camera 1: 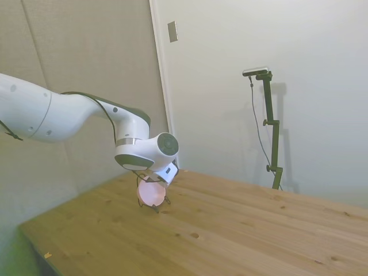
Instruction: Load the bowl
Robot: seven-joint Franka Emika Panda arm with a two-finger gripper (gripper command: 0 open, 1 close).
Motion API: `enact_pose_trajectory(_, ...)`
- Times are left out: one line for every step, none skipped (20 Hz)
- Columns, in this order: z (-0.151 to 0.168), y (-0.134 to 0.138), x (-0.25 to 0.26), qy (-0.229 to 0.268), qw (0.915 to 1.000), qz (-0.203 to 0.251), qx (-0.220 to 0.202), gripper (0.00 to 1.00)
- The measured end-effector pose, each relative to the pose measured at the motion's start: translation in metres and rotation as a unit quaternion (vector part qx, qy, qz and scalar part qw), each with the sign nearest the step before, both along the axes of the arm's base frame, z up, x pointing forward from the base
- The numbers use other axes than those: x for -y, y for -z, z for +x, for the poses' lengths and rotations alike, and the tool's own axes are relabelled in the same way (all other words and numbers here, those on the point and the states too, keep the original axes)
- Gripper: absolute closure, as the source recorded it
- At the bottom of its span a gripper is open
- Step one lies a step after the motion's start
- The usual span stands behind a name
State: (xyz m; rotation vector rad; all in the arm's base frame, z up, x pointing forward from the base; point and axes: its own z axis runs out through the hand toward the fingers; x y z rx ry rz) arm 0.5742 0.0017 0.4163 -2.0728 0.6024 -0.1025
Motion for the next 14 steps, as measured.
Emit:
enact_pose_trajectory(-0.003,-0.007,0.003,0.000,1.0000,-0.004,0.001,0.00)
enact_pose_trajectory(-0.005,-0.015,0.006,0.003,1.0000,-0.008,0.001,0.00)
enact_pose_trajectory(-0.010,-0.021,0.011,0.006,0.9999,-0.014,0.001,0.00)
enact_pose_trajectory(-0.015,-0.028,0.015,0.011,0.9997,-0.022,-0.003,0.00)
enact_pose_trajectory(-0.020,-0.035,0.021,0.019,0.9992,-0.034,-0.010,0.00)
enact_pose_trajectory(-0.026,-0.042,0.028,0.030,0.9982,-0.049,-0.018,0.00)
enact_pose_trajectory(-0.031,-0.049,0.033,0.040,0.9967,-0.063,-0.030,0.00)
enact_pose_trajectory(-0.037,-0.057,0.038,0.052,0.9946,-0.078,-0.045,0.00)
enact_pose_trajectory(-0.043,-0.062,0.044,0.064,0.9917,-0.093,-0.061,0.00)
enact_pose_trajectory(-0.048,-0.066,0.050,0.077,0.9883,-0.108,-0.076,0.00)
enact_pose_trajectory(-0.052,-0.070,0.056,0.090,0.9839,-0.125,-0.091,0.00)
enact_pose_trajectory(-0.056,-0.073,0.061,0.103,0.9785,-0.143,-0.107,0.00)
enact_pose_trajectory(-0.058,-0.075,0.065,0.115,0.9726,-0.161,-0.122,0.00)
enact_pose_trajectory(-0.061,-0.077,0.068,0.124,0.9663,-0.182,-0.133,0.00)
